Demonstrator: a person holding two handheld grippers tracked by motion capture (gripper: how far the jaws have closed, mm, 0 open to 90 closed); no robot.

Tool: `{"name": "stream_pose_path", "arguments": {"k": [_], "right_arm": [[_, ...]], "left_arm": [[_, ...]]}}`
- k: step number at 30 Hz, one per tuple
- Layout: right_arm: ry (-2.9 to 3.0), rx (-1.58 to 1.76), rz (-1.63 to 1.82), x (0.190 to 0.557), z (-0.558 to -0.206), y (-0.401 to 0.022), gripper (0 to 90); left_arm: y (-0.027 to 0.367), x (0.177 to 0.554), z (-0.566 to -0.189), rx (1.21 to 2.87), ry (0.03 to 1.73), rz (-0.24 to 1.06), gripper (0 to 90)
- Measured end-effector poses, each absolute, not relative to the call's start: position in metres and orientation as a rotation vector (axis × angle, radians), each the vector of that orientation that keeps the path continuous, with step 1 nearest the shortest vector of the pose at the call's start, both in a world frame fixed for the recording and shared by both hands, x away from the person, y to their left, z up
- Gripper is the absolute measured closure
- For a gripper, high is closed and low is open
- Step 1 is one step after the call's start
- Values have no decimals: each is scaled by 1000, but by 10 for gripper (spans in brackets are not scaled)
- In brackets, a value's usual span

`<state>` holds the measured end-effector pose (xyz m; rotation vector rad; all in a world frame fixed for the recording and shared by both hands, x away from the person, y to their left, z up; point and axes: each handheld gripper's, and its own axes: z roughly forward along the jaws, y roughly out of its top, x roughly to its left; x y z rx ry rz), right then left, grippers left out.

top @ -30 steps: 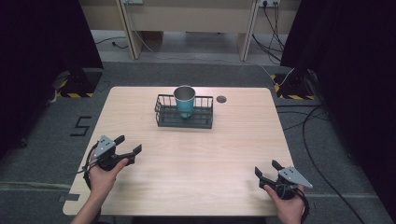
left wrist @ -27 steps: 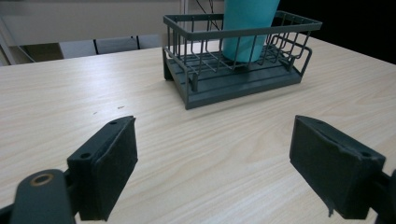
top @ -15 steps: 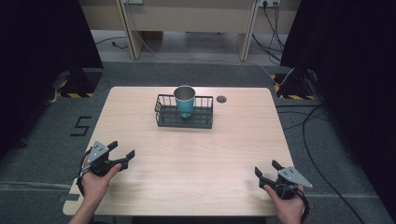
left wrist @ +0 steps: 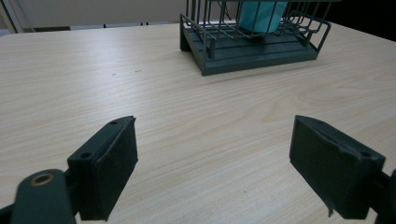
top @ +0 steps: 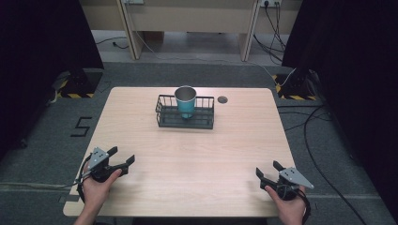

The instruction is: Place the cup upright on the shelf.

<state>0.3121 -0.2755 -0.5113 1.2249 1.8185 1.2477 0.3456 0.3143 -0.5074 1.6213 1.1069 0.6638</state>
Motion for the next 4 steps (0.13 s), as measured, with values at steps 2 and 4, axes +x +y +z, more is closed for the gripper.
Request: {"name": "stream_pose_path", "arguments": {"k": [2,4], "right_arm": [[1818,1229,1248,312,-511,-275,237],[1817,1226,1247,312,-511,-276,236]], "left_arm": [[315,345,-506,1616,1104,672,148],[315,345,-506,1612,1105,672,147]]}}
